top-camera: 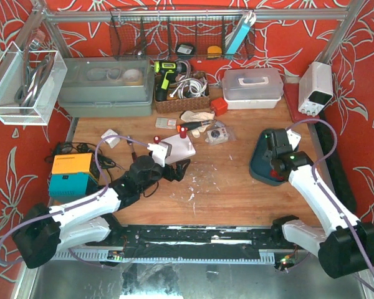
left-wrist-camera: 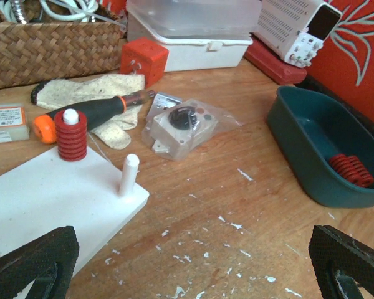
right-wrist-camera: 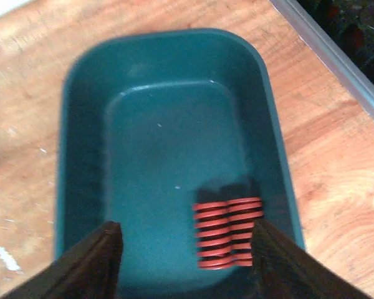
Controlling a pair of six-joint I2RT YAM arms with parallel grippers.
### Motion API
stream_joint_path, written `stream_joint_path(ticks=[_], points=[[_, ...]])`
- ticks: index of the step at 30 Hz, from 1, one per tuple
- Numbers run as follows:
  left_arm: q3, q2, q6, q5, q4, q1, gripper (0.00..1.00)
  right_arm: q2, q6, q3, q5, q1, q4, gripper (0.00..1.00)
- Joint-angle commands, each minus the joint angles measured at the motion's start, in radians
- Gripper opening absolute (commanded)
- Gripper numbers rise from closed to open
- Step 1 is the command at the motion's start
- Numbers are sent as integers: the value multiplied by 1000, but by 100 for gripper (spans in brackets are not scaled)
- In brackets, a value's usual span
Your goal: Install the large spring
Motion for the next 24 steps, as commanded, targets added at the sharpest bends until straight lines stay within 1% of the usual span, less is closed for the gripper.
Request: stream_joint_path(ticks=[1, 3, 6, 12, 16, 24], points=[[5, -8, 9, 37, 60, -9, 100, 21, -59, -59, -128, -94, 5, 55], [13, -5, 16, 32, 47, -10, 100, 36, -64, -84, -153, -122, 38, 46], [17, 3, 19, 19, 43, -10, 100, 76, -66, -115, -153, -146, 76, 42], [14, 8, 14, 31, 51, -11, 100, 148, -63, -165, -133, -155, 149, 40], [13, 4, 16, 22, 49, -13, 100, 184, -46, -163, -98, -159, 139, 38], [14, 7, 19, 20, 50, -13, 100, 252, -17, -168, -128, -160, 160, 42]])
